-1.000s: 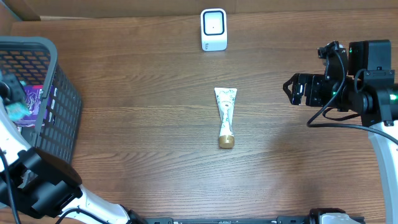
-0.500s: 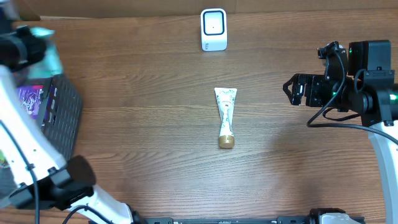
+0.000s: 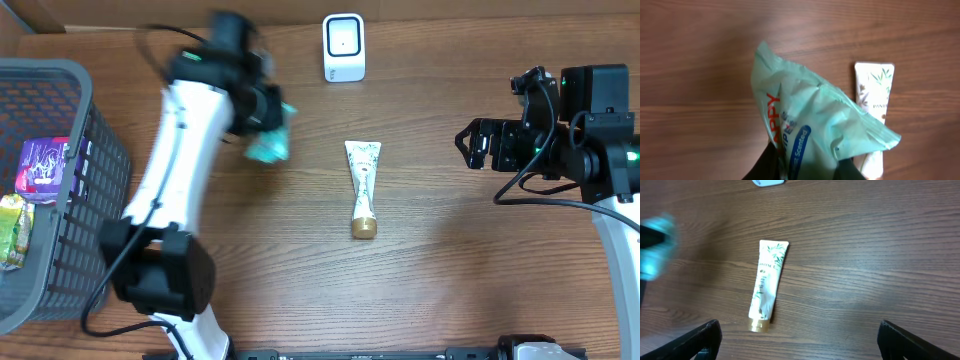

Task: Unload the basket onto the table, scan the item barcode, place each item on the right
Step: 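Place the green wipes pack left of the Pantene tube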

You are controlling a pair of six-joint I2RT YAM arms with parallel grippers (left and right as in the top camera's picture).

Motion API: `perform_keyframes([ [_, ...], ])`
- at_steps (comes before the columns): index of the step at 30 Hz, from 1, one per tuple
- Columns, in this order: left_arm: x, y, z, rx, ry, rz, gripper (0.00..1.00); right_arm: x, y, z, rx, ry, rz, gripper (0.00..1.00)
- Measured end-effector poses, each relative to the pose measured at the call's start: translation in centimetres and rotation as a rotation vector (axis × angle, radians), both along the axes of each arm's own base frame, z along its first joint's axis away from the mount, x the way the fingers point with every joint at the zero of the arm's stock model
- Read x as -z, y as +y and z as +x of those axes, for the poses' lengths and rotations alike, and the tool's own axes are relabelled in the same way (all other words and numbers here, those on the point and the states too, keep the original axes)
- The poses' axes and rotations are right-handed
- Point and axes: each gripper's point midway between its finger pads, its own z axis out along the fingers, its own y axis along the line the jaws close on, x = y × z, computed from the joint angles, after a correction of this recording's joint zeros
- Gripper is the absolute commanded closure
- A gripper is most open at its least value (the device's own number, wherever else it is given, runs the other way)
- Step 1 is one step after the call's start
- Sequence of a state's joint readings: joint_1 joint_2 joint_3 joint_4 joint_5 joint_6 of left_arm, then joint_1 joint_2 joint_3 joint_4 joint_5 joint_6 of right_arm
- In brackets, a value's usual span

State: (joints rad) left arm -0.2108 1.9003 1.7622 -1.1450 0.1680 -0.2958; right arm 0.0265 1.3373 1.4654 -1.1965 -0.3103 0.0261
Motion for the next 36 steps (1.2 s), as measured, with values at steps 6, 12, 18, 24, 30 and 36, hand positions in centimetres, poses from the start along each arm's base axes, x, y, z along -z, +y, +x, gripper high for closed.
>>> perform_keyframes([
  [6, 6.6, -4.6, -2.2, -0.032, 0.044, -0.006, 0.96, 0.0, 0.0, 0.0, 0.0, 0.001, 0.0, 0.0],
  [12, 9.7, -6.9, -3.8, -0.117, 0.067, -0.035, 0.96, 0.0, 0.0, 0.0, 0.0, 0.002, 0.0, 0.0],
  [18, 10.0, -8.4, -4.2, -0.135, 0.062, -0.053, 0.0, 0.0, 0.0, 0.0, 0.0, 0.002, 0.0, 0.0],
  [24, 10.1, -8.2, -4.5, -0.106, 0.065, -0.034, 0.0, 0.0, 0.0, 0.0, 0.0, 0.002, 0.0, 0.0],
  [30, 8.8, -5.7, -4.8, -0.071, 0.111, 0.026, 0.0, 0.1, 0.0, 0.0, 0.0, 0.004, 0.0, 0.0],
  [36, -1.0, 0.4, -0.9, -0.144, -0.029, 0.052, 0.0, 0.1, 0.0, -0.1, 0.001, 0.005, 0.0, 0.0],
])
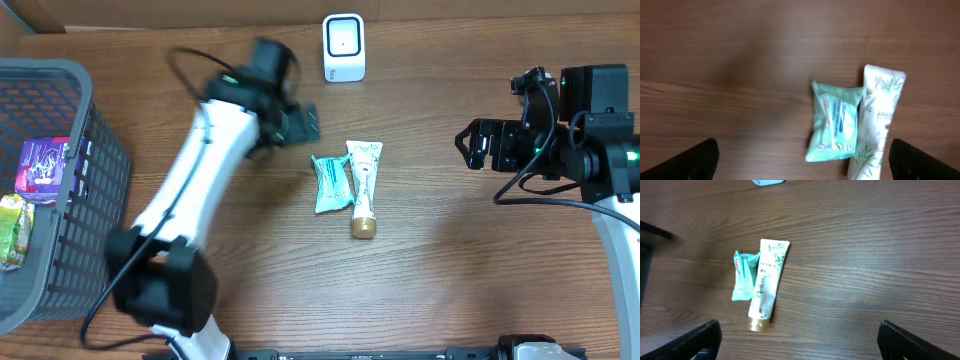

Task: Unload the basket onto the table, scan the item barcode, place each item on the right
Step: 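Place the green wipes pack left of the Pantene tube, then reach into the basket and grasp the purple Carefree pack with left gripper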

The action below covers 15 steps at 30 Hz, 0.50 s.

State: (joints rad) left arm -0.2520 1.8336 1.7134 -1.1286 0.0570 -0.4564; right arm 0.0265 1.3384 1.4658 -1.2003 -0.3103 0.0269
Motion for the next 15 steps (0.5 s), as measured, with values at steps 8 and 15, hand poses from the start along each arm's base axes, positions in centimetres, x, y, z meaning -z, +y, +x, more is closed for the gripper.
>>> perform_keyframes([
  [8, -15.9, 16.0, -0.9, -0.308, -0.307, 0.08, 0.01, 0.0, 0.0, 0.0, 0.0, 0.0, -0.001, 0.0],
  [15, -18.2, 29.9, -7.1, -0.653, -0.325, 0.183, 0.0, 0.0, 0.0, 0.0, 0.0, 0.0, 0.0, 0.0],
])
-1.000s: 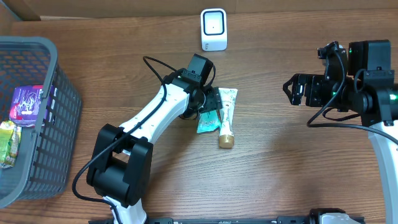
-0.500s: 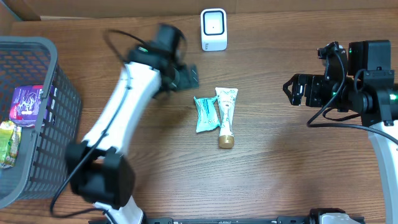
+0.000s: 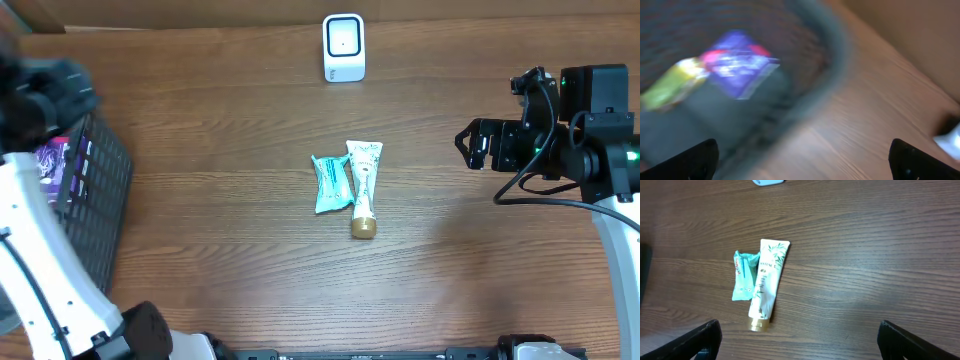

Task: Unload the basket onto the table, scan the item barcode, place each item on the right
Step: 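Reach into the basket and grasp the purple Carefree pack with left gripper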

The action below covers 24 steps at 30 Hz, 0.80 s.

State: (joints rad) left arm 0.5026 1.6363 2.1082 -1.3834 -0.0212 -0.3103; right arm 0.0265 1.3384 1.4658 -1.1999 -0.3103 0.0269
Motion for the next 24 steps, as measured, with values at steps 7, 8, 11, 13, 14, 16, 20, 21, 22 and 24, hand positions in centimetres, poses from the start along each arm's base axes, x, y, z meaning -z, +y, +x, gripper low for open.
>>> perform_keyframes([
  [7, 1.3, 8.3, -5.2, -0.267, 0.028, -0.022, 0.0, 0.0, 0.0, 0.1, -0.001, -0.004, 0.0, 0.0],
  [8, 1.6, 8.9, -5.5, -0.285, 0.033, -0.028, 0.0, 0.0, 0.0, 0.1, 0.0, -0.003, 0.0, 0.0],
  [11, 2.6, 10.3, -5.7, -0.321, 0.045, -0.046, 0.0, 0.0, 0.0, 0.1, 0.0, -0.003, 0.0, 0.0],
  [13, 3.6, 11.0, -5.3, -0.333, 0.06, -0.062, 0.0, 0.0, 0.0, 0.1, 0.0, -0.003, 0.0, 0.0],
  [14, 4.3, 11.3, -5.0, -0.335, 0.072, -0.073, 0.0, 0.0, 0.0, 0.1, -0.001, -0.004, 0.0, 0.0],
  [16, 6.0, 11.9, -4.4, -0.351, 0.097, -0.105, 0.0, 0.0, 0.0, 0.1, -0.001, -0.004, 0.0, 0.0],
  [20, 9.8, 13.1, -3.3, -0.384, 0.158, -0.174, 0.05, 0.0, 0.0, 0.1, -0.001, -0.003, 0.0, 0.0],
  [21, 11.1, 13.4, -3.1, -0.396, 0.181, -0.194, 0.07, 0.0, 0.0, 0.1, -0.001, -0.003, 0.0, 0.0],
  [22, 11.6, 13.5, -3.0, -0.4, 0.191, -0.203, 0.09, 0.0, 0.0, 0.1, 0.0, -0.003, 0.0, 0.0],
  [24, 13.4, 13.9, -2.8, -0.414, 0.226, -0.226, 0.09, 0.0, 0.0, 0.1, 0.0, -0.003, 0.0, 0.0],
])
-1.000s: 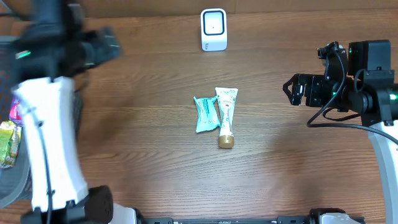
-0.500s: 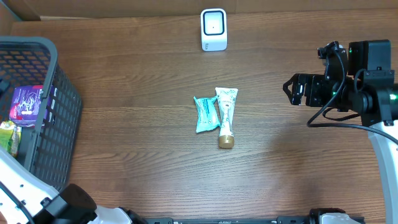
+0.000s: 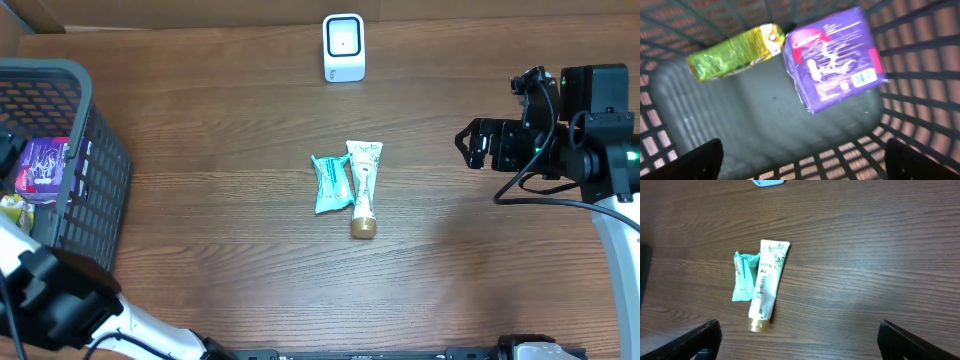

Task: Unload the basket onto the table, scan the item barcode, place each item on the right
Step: 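Reach into the basket and grasp the purple Carefree pack with left gripper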

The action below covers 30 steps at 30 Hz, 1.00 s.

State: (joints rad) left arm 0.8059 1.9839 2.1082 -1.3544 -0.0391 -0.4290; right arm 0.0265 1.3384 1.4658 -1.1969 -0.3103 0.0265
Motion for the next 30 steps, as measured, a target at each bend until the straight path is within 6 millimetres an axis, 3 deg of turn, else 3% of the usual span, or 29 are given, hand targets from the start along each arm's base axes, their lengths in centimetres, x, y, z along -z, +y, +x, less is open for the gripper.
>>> perform_keyframes([
  [13, 7.7, 2.4, 0.6, -0.091, 0.12, -0.057, 0.08, 0.0, 0.0, 0.0, -0.001, 0.001, 0.0, 0.0],
  [18, 10.5, 3.0, 1.2, -0.095, 0.107, -0.049, 0.09, 0.1, 0.0, -0.2, 0.0, 0.008, 0.0, 0.0],
  [23, 14.6, 2.8, 2.1, -0.082, 0.062, -0.061, 0.09, 0.1, 0.0, -0.2, 0.0, 0.008, 0.0, 0.0],
  [26, 15.7, 3.1, 3.1, -0.071, -0.001, -0.054, 0.1, 0.1, 0.0, -0.2, -0.001, 0.01, 0.0, 0.0],
  [28, 16.0, 3.1, 3.3, -0.067, -0.032, -0.051, 0.16, 0.2, 0.0, -0.3, 0.0, 0.016, -0.001, 0.0],
  [30, 16.2, 3.1, 3.4, -0.065, -0.06, -0.051, 0.33, 0.2, 0.0, -0.3, 0.0, 0.017, 0.0, 0.0],
])
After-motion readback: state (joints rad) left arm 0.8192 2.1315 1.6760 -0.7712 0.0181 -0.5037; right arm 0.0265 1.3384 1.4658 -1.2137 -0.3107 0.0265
